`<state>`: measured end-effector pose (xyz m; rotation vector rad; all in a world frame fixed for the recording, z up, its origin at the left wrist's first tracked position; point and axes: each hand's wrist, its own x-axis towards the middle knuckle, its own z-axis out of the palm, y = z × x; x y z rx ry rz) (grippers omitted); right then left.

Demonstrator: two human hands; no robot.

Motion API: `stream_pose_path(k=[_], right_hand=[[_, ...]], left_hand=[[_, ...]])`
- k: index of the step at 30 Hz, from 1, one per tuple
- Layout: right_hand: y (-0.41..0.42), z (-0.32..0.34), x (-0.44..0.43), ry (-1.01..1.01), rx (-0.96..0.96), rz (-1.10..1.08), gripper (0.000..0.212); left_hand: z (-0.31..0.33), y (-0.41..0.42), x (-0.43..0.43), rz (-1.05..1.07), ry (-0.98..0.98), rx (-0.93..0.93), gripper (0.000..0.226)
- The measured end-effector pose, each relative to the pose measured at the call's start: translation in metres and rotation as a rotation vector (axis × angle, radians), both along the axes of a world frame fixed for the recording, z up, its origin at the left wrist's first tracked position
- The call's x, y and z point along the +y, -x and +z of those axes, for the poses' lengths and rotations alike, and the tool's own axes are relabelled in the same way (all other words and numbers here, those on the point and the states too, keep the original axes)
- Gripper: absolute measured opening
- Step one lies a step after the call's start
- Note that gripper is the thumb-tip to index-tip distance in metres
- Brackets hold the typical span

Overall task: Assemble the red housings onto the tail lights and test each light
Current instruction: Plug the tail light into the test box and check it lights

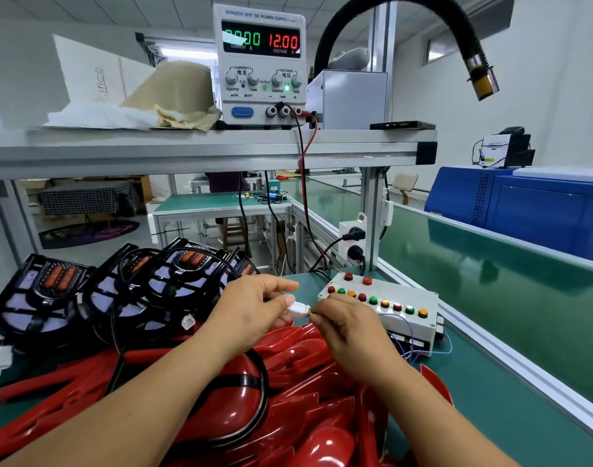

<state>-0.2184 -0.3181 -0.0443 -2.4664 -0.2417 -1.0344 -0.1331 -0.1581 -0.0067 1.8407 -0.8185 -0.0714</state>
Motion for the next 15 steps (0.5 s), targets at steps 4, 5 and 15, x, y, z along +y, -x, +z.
stream_pose_path(k=[4, 5, 15], right_hand=[[0.0, 0.0, 0.0, -0.015, 0.001, 0.012, 0.013], [0.0, 0.0, 0.0, -0.018, 0.001, 0.015, 0.012], [-0.003, 0.003, -0.011, 0.056, 0.209, -0.187, 0.035]], left_hand=[[-0.003, -0.002, -0.002, 0.021, 0.006, -0.012, 0.023], [-0.003, -0.002, -0.002, 0.03, -0.008, -0.025, 0.024], [0.029, -0.006, 0.103, 0.355, -0.023, -0.173, 0.032]])
